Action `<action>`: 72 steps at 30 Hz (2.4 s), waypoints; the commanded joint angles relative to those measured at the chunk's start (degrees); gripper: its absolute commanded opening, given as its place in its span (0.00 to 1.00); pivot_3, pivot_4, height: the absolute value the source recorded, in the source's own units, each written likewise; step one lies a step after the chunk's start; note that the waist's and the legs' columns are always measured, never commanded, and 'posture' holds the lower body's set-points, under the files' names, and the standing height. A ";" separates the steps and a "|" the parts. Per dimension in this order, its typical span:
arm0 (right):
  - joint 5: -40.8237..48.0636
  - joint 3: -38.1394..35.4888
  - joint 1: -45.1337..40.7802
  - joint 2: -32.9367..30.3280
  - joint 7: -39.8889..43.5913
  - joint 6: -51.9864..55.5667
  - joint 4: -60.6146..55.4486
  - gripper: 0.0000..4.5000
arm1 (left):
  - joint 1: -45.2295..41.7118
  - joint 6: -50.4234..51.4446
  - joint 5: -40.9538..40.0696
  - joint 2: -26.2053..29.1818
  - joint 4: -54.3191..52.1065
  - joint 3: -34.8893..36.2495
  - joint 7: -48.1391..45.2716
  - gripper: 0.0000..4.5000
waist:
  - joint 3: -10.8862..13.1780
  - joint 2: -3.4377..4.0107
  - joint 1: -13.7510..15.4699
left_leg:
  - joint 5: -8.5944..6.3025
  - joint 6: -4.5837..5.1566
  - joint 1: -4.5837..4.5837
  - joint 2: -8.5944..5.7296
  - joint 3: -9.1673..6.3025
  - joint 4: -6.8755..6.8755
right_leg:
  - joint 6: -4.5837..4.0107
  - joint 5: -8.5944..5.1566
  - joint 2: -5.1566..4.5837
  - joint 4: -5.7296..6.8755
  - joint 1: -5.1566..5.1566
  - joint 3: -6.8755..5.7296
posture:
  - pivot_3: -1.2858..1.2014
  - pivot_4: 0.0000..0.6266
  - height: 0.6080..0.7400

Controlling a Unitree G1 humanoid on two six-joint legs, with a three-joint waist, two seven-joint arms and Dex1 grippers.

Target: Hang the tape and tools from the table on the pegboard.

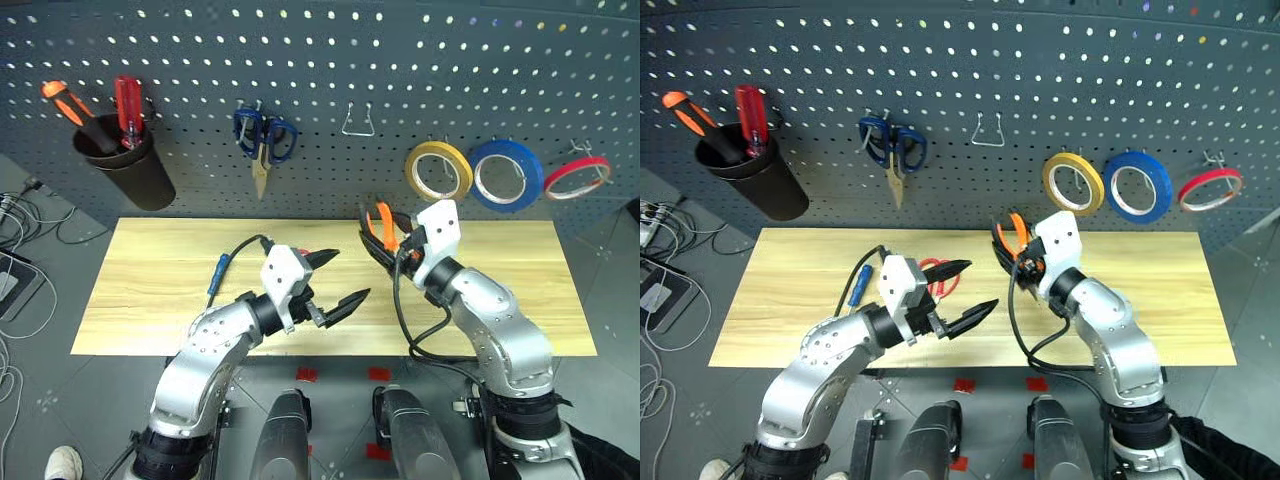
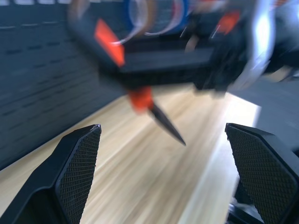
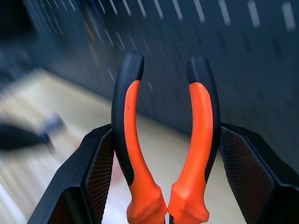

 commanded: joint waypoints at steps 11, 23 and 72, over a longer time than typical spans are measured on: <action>-6.80 -2.68 -25.96 5.68 -9.60 -32.37 21.61 0.69 | -10.20 -2.67 3.22 -6.26 4.33 1.43 13.60 1.00 | -2.43 -0.53 3.08 | 0.09 -0.15 0.10 -0.05 0.04 0.01 | -0.01 0.02 0.02 0.10 0.06 -0.06 | 0.59 0.26 1.00; -11.06 -4.82 -33.85 7.13 -18.79 -50.92 44.40 0.69 | -23.18 -9.59 4.48 -7.99 18.40 0.37 11.55 1.00 | -2.93 -0.58 3.54 | 0.11 -0.19 0.10 -0.01 0.20 0.02 | -0.02 0.02 0.03 0.41 -0.07 0.01 | 0.60 0.27 1.00; 3.85 8.51 13.42 -21.45 24.55 -24.02 4.60 0.99 | -6.11 15.40 18.10 -4.48 19.27 -5.95 25.96 1.00 | 1.50 -0.30 1.10 | -0.18 0.34 0.33 0.02 -0.09 0.12 | -0.11 -0.03 0.18 0.40 0.19 0.08 | 0.53 0.71 1.00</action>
